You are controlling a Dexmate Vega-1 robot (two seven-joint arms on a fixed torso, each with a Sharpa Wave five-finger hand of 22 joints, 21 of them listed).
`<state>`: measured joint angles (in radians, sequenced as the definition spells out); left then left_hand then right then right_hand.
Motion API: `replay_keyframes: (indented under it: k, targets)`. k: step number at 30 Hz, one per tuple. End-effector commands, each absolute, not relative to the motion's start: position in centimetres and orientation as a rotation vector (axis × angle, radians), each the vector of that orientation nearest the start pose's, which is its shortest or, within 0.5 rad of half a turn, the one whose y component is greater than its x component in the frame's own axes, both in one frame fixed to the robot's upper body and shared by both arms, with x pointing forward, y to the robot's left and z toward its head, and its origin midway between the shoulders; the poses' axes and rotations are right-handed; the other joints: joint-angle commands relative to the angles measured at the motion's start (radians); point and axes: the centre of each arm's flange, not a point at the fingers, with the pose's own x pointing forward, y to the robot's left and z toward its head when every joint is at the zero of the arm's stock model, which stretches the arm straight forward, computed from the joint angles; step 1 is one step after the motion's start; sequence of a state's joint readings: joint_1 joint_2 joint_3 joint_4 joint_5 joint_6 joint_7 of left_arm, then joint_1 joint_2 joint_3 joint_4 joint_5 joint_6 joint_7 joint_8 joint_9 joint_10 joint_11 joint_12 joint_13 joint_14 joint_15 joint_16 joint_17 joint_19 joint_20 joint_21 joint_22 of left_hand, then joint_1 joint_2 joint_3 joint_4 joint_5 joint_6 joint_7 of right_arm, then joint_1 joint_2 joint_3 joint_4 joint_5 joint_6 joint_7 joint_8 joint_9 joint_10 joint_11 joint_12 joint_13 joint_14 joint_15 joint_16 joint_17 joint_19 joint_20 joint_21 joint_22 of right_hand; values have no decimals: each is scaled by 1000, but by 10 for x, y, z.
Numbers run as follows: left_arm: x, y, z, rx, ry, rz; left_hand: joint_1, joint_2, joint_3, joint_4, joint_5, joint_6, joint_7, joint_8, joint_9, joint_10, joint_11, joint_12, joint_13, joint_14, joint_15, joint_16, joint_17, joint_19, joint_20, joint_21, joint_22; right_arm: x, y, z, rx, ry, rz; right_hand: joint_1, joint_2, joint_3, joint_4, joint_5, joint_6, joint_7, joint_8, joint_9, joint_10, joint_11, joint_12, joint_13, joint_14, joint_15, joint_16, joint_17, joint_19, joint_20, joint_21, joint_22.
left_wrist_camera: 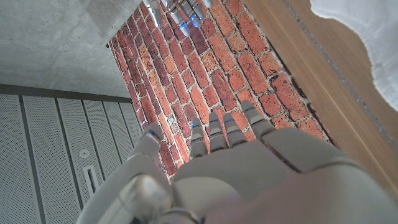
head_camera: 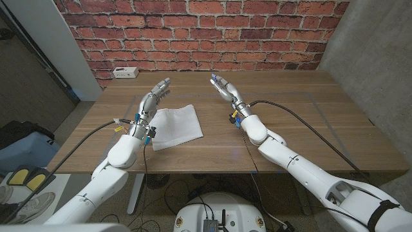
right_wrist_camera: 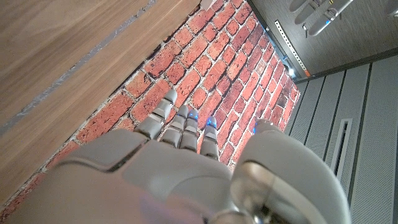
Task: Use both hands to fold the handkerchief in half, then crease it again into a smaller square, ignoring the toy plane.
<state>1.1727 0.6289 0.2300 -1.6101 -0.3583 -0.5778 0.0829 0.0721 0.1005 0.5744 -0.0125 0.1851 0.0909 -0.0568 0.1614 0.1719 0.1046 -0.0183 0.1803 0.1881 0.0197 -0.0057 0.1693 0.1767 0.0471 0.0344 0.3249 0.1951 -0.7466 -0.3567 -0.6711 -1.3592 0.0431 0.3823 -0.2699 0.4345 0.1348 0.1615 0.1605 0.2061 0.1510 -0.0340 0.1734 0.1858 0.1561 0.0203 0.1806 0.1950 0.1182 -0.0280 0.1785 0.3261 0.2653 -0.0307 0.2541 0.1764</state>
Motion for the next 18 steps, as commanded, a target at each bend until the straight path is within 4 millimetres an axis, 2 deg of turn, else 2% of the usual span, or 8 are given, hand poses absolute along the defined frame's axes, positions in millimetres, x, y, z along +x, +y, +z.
replay_keyframes:
  k: [1, 6, 8, 11, 14, 16, 18]
  targets:
    - [556, 313, -46, 223, -835, -284, -26, 44, -2, 49, 18, -119, 2, 1, -1, -99, -13, -8, -8, -86, -23, -4, -2, -31, -44, -23, -2, 603, -105, -25, -257, -864, 295, -37, -9, -18, -2, 14, -38, 10, -1, -1, -39, -6, -6, -2, -38, -2, -6, -22, -19, -11, -16, 0]
    - [558, 317, -48, 205, -824, -315, -30, 39, -6, 62, 22, -153, 10, 3, -2, -137, -14, -8, -9, -116, -27, -3, -3, -53, -57, -35, -4, 600, -113, -28, -198, -889, 282, -55, -28, -32, -7, 19, -53, 14, 1, -2, -52, -5, -3, -3, -60, -2, -7, -36, -31, -13, -26, -1]
    - [557, 320, -49, 210, -819, -325, -30, 37, -7, 63, 22, -154, 10, 4, -2, -138, -13, -7, -9, -118, -29, -2, -3, -54, -58, -36, -4, 593, -124, -31, -179, -912, 236, -68, -47, -45, -17, 28, -53, 10, 6, -4, -56, -11, 2, -5, -93, -4, -9, -55, -61, -26, -44, -2]
    - [555, 323, -50, 218, -810, -330, -31, 33, -8, 63, 22, -151, 11, 7, -2, -139, -14, -5, -9, -118, -29, -1, -3, -55, -58, -38, -4, 585, -136, -36, -156, -932, 170, -70, -57, -50, -28, 38, -34, -2, 16, -5, -30, 2, 14, -6, -98, 2, -3, -73, -79, -26, -54, -3]
    - [555, 324, -53, 226, -793, -335, -31, 29, -10, 63, 22, -150, 12, 8, -2, -138, -14, -3, -9, -119, -29, 0, -4, -55, -57, -38, -4, 576, -146, -43, -129, -934, 92, -72, -58, -52, -40, 53, -12, -9, 21, -5, -23, -1, 15, -7, -105, -5, 1, -100, -151, -4, -77, -4]
    - [558, 325, -55, 216, -777, -336, -31, 27, -11, 63, 22, -150, 13, 9, -2, -138, -14, -2, -10, -119, -30, 0, -4, -56, -58, -39, -5, 568, -148, -49, -107, -943, 64, -74, -57, -52, -44, 58, 2, -12, 25, -6, -14, -9, 18, -7, -110, -14, 1, -108, -175, 11, -80, -4]
    - [559, 325, -57, 197, -767, -343, -30, 25, -11, 63, 23, -150, 13, 10, -2, -139, -14, -2, -10, -120, -30, 0, -4, -56, -58, -39, -5, 561, -147, -53, -85, -959, 61, -73, -55, -51, -48, 63, 13, -10, 26, -6, -1, -15, 22, -7, -106, -23, 5, -117, -176, 33, -75, -4]
